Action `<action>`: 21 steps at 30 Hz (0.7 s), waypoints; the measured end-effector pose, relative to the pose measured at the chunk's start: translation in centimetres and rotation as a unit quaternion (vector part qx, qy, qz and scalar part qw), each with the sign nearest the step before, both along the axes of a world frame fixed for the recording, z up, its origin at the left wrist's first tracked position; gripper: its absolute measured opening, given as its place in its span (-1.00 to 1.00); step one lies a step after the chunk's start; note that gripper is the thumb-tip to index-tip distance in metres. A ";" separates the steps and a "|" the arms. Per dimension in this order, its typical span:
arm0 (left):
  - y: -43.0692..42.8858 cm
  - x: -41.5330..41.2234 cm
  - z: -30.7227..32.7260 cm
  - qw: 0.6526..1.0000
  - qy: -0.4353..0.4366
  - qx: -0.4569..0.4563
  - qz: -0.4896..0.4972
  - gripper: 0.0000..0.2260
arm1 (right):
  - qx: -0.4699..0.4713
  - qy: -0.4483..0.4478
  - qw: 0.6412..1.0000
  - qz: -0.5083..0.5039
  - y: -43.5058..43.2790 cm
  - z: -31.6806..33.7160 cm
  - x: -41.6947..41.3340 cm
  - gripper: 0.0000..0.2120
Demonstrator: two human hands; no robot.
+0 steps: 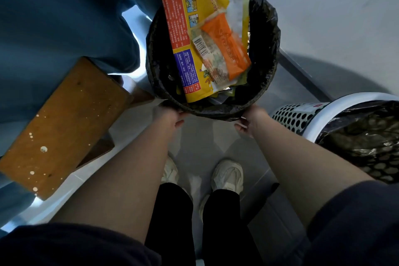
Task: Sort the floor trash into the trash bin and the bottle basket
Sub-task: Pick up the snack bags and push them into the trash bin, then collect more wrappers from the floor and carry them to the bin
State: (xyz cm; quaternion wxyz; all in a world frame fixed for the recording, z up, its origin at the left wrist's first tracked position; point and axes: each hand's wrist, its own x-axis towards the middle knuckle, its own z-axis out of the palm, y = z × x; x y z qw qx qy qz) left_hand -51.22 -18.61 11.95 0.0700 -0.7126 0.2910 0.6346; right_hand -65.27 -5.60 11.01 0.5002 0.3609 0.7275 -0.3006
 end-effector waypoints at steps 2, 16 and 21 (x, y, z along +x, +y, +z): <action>0.0 0.7 0.0 0.998 -0.031 -0.015 -0.055 -0.81 | 0.016 -0.028 0.998 0.062 0.2 1.1 0.2 -0.78; 0.3 5.2 20.9 0.752 -0.178 -0.223 -0.594 -0.38 | 0.046 0.201 0.726 0.656 0.9 22.2 5.0 -0.37; 1.2 8.0 32.0 0.677 -0.176 -0.312 -0.643 -0.36 | 0.035 0.279 0.618 0.734 0.2 33.8 7.8 -0.36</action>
